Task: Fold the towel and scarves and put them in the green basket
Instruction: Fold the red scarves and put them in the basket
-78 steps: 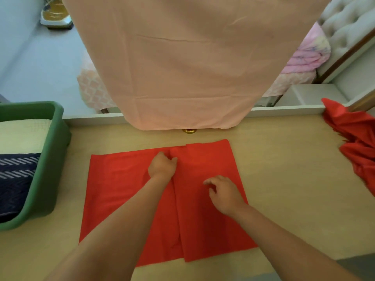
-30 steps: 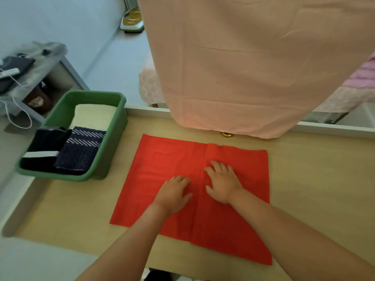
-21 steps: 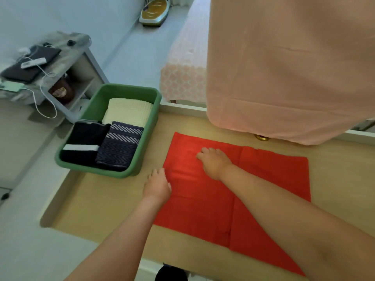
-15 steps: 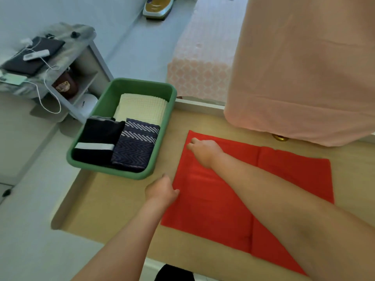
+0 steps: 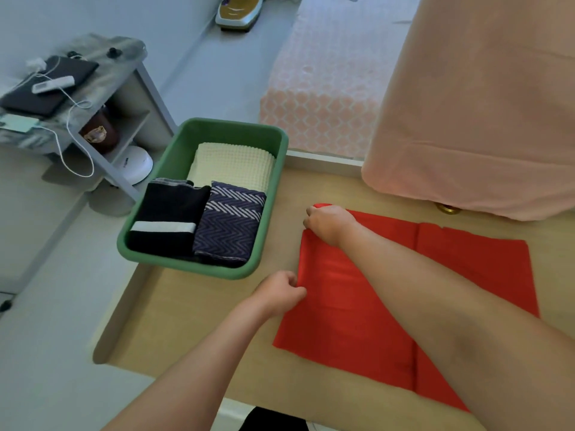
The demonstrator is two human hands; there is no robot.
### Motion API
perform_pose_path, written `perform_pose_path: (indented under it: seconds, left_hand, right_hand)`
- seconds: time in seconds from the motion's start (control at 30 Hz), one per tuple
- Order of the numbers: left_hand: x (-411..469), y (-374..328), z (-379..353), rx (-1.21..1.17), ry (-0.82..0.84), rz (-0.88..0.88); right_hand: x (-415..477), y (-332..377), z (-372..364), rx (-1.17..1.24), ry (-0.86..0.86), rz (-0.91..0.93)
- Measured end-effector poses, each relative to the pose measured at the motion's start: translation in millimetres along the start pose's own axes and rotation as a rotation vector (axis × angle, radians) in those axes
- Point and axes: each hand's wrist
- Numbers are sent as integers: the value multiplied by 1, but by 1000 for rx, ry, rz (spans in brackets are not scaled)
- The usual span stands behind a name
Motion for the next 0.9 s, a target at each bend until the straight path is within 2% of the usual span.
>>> perform_pose_path:
  seconds: [0.1, 0.2, 0.3, 0.4, 0.5, 0.7, 0.9]
  left_hand:
    - [-2, -22, -7, -95, 86, -85]
    - [-9, -59, -22, -60, 171, -172]
    - [-19, -104, -46, 37, 225, -267]
    - [-31, -154, -80, 94, 272, -344]
    - [-43, -198, -125, 126, 335, -403]
    - [-48, -250, -214, 146, 366, -389]
    - [-48, -277, -281, 126, 362, -351]
  right_hand:
    - [-30, -28, -4, 194, -88, -106]
    - [-76, -66, -16, 276, -215, -128]
    - [-131, -105, -41, 320, -263, -202]
    - [-184, -137, -78, 397, -224, -280]
    - [-230, -162, -124, 349, -174, -361]
    - [-308, -184, -171, 374, -118, -329]
    - [-343, -198, -210, 389, -63, -364]
Point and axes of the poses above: each hand's wrist, its own x-axis towards the middle knuckle, its own z-axis out of the back of the hand, y = z × x, and after that the axes turned 3 degrees about -y, right-handed
